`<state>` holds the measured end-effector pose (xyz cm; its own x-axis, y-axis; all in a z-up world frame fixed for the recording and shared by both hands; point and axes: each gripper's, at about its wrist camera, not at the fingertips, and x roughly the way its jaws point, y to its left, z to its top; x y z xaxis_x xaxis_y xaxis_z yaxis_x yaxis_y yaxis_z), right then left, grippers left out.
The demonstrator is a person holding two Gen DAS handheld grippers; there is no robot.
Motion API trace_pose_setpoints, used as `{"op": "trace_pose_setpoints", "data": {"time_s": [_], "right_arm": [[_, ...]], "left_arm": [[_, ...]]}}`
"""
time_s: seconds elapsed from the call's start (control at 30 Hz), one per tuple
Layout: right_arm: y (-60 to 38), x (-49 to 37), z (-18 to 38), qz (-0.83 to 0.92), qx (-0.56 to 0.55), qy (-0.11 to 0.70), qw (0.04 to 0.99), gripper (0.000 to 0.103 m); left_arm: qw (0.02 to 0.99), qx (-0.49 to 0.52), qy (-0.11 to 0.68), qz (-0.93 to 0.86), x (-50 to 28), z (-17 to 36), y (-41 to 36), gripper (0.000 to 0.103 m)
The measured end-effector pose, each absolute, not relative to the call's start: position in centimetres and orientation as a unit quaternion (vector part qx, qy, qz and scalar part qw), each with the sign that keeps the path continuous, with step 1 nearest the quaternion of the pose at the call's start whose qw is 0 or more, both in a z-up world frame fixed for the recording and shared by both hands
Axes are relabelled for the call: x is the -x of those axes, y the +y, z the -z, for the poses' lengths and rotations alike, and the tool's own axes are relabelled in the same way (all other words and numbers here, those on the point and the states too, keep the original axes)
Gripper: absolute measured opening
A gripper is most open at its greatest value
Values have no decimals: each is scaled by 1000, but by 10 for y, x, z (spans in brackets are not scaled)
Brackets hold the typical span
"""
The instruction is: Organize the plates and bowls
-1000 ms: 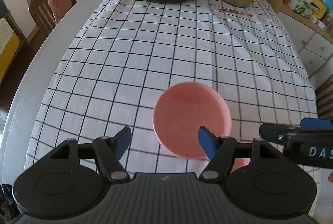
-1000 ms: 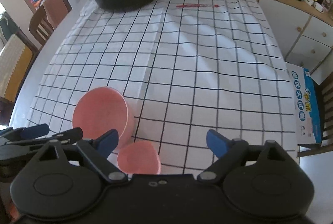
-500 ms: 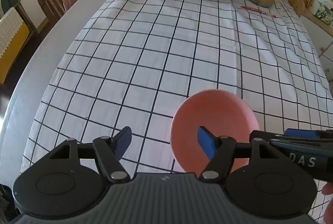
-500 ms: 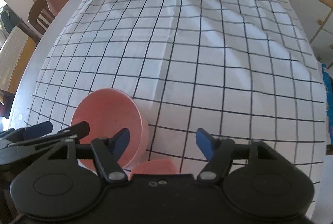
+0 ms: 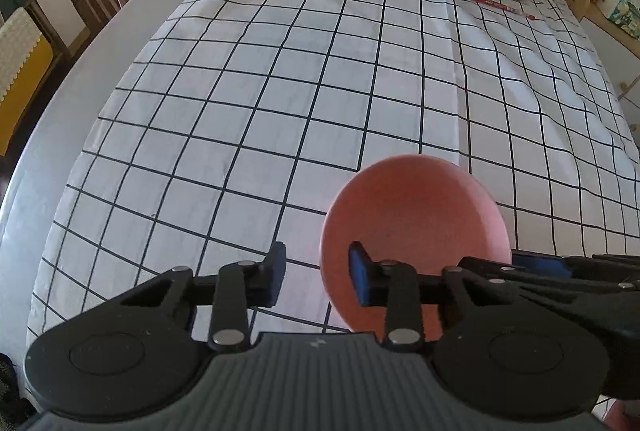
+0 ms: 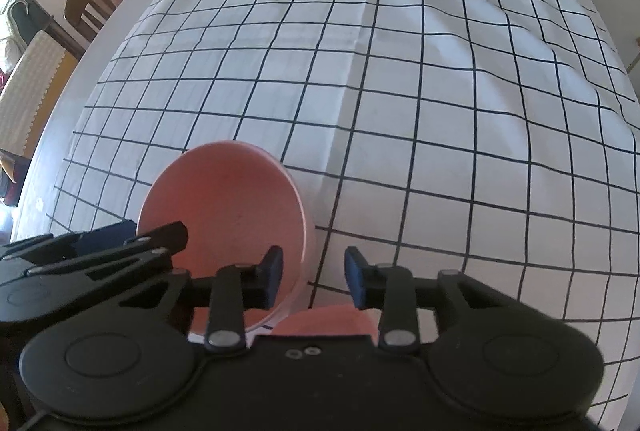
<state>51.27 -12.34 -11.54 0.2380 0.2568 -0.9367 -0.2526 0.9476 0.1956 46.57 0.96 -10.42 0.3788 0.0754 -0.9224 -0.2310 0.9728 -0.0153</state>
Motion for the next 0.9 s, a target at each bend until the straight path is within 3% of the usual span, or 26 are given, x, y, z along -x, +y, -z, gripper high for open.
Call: {"op": "trace_pose_setpoints", "data": {"time_s": [0.07,0.13,0.27,0.4,0.9], "right_arm": [[-122,-512,115,-162,0,594,788,26],[-120,-511,115,-163,1,595,787,20],[-119,-511,114,-161,1,592,789,9],[-119,-511,113,-159,-3,591,791,8],[-125,-495,93,-159,-5,577,801,7]], "left_arm": [[827,72,549,-93,-465,105,10,30],[827,72,550,-92,-465,105,9,20],[829,72,545,-99,-463,102,10,14],[831,79,542,-97,-460,99,11,9],[837,82,534,-87,-440,82,6,8]]}}
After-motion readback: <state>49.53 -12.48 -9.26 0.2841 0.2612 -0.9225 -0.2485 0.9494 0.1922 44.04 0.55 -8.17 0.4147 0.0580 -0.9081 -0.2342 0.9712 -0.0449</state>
